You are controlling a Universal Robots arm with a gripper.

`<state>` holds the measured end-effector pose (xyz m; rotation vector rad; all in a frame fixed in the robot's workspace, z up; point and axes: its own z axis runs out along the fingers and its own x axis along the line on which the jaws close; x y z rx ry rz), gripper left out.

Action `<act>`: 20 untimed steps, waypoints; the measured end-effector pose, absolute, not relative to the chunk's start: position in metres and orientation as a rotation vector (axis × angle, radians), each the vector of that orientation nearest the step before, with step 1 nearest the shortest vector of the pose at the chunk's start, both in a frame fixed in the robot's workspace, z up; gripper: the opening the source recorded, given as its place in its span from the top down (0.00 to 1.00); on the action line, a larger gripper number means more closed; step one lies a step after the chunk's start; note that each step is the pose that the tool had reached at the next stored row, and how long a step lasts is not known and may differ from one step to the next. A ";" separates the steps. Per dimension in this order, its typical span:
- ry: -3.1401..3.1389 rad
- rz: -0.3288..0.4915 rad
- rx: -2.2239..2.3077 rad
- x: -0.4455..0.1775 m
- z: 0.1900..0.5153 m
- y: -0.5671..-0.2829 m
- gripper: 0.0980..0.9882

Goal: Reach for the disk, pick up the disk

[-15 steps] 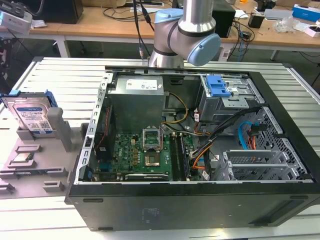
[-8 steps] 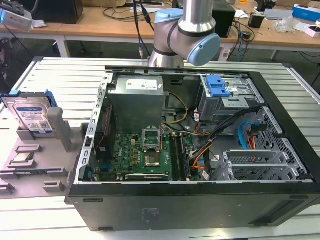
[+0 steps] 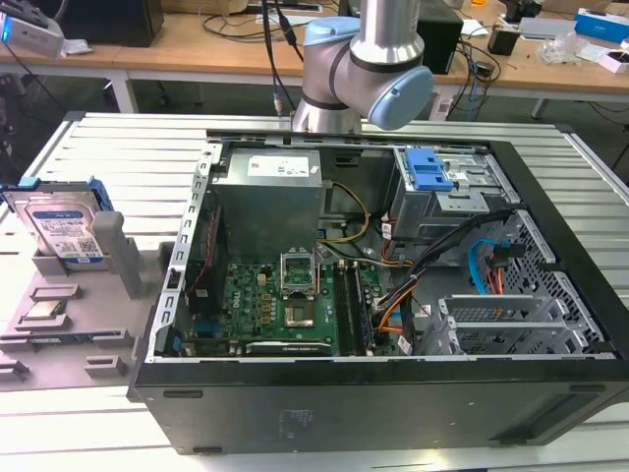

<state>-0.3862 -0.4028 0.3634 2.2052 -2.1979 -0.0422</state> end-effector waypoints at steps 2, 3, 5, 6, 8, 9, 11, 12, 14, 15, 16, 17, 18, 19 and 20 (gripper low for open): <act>-2.166 -0.042 2.236 -0.386 0.363 -0.403 0.99; -2.156 -0.041 2.245 -0.386 0.363 -0.403 0.99; -2.132 -0.041 2.268 -0.386 0.363 -0.403 0.99; -2.122 -0.041 2.277 -0.386 0.363 -0.403 0.99; -2.091 -0.040 2.305 -0.386 0.363 -0.403 0.99; -2.081 -0.040 2.314 -0.386 0.363 -0.403 0.99; -2.047 -0.039 2.344 -0.386 0.363 -0.403 0.99; -2.031 -0.039 2.358 -0.386 0.363 -0.403 0.99; -2.030 -0.039 2.358 -0.386 0.363 -0.403 0.99; -2.036 -0.039 2.353 -0.386 0.363 -0.403 0.99; -2.051 -0.039 2.340 -0.386 0.363 -0.403 0.99; -2.068 -0.039 2.325 -0.386 0.363 -0.403 0.99; -2.087 -0.039 2.308 -0.386 0.363 -0.403 0.99; -2.102 -0.040 2.295 -0.386 0.363 -0.403 0.99; -2.124 -0.040 2.274 -0.386 0.363 -0.403 0.99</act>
